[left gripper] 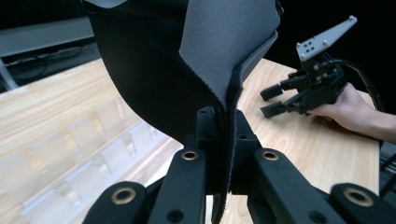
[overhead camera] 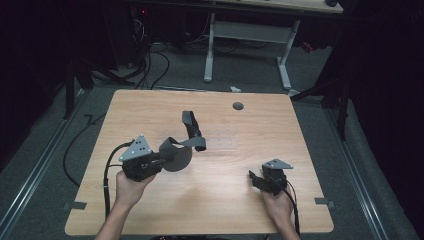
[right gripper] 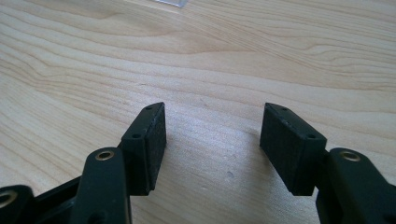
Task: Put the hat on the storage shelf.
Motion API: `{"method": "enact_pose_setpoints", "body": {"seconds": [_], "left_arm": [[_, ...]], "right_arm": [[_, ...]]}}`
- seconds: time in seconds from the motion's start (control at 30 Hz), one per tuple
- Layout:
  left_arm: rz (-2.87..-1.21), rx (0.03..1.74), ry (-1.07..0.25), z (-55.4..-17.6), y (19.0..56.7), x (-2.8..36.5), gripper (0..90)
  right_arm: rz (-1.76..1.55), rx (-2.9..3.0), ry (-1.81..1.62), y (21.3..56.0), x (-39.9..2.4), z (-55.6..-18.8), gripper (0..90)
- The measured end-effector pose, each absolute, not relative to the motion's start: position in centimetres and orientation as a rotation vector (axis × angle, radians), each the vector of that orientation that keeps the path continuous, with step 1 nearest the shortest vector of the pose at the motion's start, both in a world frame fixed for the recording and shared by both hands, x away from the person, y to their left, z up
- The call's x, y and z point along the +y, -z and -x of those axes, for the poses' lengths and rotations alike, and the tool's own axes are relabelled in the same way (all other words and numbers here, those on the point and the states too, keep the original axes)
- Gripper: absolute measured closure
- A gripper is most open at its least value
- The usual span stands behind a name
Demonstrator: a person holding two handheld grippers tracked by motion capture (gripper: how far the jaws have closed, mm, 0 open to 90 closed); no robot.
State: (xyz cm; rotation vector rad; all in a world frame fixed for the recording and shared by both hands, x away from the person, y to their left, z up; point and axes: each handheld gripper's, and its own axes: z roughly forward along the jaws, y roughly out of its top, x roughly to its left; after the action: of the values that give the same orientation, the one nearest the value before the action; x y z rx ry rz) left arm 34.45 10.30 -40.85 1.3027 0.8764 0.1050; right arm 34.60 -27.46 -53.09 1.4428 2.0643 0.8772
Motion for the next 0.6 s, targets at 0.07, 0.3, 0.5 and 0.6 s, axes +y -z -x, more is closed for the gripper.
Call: {"method": "enact_pose_setpoints", "body": {"seconds": [0.07,0.3,0.5,0.6], "left_arm": [[-1.287,0.886,-0.119,-34.8,40.5,10.7,86.7],[-1.260,0.888,-0.162,-35.3,40.0,11.2,86.7],[-1.244,0.895,-0.197,-35.9,39.8,11.8,86.7],[-1.225,0.901,-0.214,-36.4,39.8,12.3,86.7]], "right_arm": [[-1.442,2.065,-0.877,53.1,-27.5,-34.6,40.9],[-1.443,2.066,-0.877,53.1,-27.4,-34.6,40.6],[-1.444,2.065,-0.877,53.1,-27.4,-34.6,40.5],[-1.443,2.065,-0.877,53.1,-27.4,-34.6,40.4]]}}
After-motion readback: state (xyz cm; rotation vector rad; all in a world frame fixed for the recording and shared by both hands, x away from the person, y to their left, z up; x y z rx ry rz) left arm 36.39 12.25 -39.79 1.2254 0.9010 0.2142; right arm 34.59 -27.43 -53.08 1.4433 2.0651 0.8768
